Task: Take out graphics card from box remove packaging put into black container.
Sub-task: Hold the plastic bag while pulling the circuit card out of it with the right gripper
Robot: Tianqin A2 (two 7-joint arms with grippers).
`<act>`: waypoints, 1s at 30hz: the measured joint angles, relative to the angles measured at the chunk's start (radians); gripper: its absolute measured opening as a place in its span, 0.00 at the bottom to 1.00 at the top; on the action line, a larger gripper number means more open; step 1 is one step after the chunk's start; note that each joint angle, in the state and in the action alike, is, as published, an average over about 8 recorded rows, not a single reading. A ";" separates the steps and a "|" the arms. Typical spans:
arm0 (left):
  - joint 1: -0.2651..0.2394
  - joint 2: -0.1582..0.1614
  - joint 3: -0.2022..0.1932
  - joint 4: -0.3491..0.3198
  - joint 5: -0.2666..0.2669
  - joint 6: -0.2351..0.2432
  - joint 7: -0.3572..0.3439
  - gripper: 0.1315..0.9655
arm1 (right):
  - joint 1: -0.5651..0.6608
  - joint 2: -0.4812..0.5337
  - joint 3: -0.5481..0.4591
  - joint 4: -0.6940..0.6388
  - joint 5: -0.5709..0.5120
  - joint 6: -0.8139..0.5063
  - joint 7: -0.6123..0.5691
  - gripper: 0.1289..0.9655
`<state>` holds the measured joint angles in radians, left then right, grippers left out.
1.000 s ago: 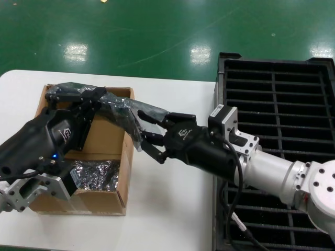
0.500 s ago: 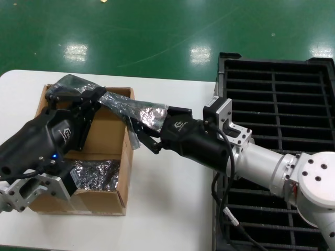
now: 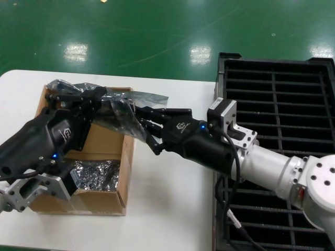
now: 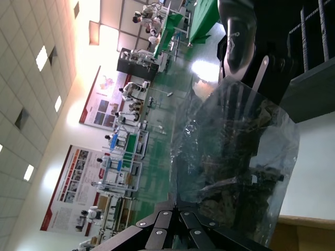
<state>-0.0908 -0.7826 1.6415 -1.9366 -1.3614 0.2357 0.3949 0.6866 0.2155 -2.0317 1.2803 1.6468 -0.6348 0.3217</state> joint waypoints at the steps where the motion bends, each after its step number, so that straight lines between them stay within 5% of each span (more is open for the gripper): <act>1: 0.000 0.000 0.000 0.000 0.000 0.000 0.000 0.01 | -0.003 0.004 0.001 0.007 0.002 -0.001 -0.001 0.10; 17: 0.000 0.000 0.000 0.000 0.000 0.000 0.000 0.01 | -0.094 0.098 0.032 0.183 0.031 -0.009 -0.024 0.07; 30: 0.000 0.000 0.000 0.000 0.000 0.000 0.000 0.01 | -0.261 0.272 0.141 0.414 0.054 0.039 -0.035 0.07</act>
<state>-0.0908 -0.7826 1.6415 -1.9366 -1.3614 0.2357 0.3949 0.4261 0.4872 -1.8910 1.6947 1.7011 -0.5954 0.2862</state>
